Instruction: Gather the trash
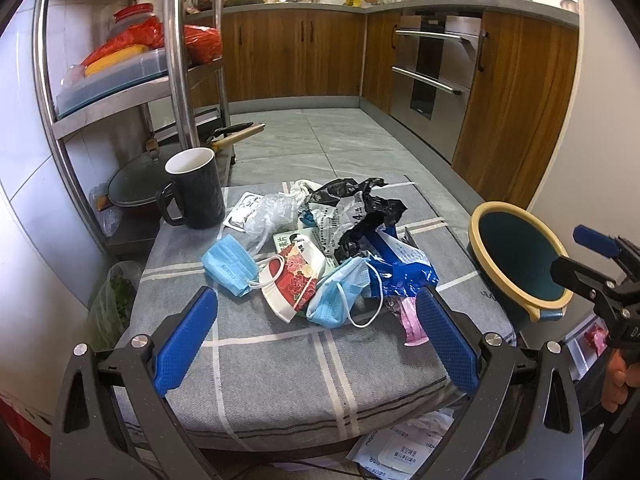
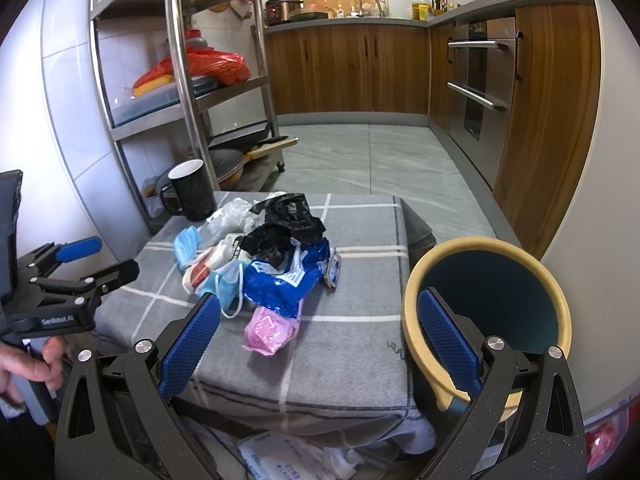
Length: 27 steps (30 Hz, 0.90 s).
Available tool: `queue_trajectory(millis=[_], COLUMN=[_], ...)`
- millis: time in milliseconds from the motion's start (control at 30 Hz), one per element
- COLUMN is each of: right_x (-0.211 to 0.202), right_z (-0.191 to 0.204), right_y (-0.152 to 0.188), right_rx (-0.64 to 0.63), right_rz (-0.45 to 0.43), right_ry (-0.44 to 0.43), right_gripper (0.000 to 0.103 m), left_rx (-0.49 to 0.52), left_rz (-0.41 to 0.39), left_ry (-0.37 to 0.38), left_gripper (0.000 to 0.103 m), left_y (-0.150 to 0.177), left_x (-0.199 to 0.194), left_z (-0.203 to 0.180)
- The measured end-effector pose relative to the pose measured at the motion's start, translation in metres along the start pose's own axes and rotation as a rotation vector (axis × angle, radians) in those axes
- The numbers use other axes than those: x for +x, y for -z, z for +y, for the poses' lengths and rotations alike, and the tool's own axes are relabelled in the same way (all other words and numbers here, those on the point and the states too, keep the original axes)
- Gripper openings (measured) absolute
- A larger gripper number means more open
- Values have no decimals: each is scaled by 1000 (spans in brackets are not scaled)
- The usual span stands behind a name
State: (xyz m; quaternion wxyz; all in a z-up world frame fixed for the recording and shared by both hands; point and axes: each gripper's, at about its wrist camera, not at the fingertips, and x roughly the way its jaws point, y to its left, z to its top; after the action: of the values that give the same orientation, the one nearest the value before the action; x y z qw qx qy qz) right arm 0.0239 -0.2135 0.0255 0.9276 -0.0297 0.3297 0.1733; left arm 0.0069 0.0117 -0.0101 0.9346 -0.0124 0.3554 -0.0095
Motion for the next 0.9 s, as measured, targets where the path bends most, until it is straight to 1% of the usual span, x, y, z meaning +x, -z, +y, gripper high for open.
queue_trajectory(millis=[67,167,300,333,367,433,533,633,700,767,900], right_x=[1,3,5,5,6,8,13,19,24,30,43], right_z=[1,3,3,4,1,1,1,1,1,0,1], right_y=[0,0,-3,-4,-5,-8,-13,-19,-22,-23,-19], right_rx=[4,8,15,17,21,28,32,41,49,59,80], right_rz=[3,13,20,22,24,30,43,50,57,68,107], right_ry=[-6,-21,-37,-40,-45,-52,-63,-79,-88,-95,-120], right_gripper=[98,98,98,98,98,98,98,98,98,98,98], left_rx=[-23,-72,-141,-163,-205,-256,-262,-258,-252,-267,-283], left_rz=[7,54,125,138,161,202,226,264,293,316,339], left_ry=[-21,-21,-86,-87,-70,-16,-13,-10,-14,-4,0], left_gripper=[97,97,91,91,91,91,91,90,82,76,71], left_y=[-2,-7,-10,-10,-12,-16,-23,-31,-36,-40,-42], left_x=[2,11,29,33,40,52,67,92,109,127,155], left_z=[6,23,50,56,66,78,87,94,99,107,122])
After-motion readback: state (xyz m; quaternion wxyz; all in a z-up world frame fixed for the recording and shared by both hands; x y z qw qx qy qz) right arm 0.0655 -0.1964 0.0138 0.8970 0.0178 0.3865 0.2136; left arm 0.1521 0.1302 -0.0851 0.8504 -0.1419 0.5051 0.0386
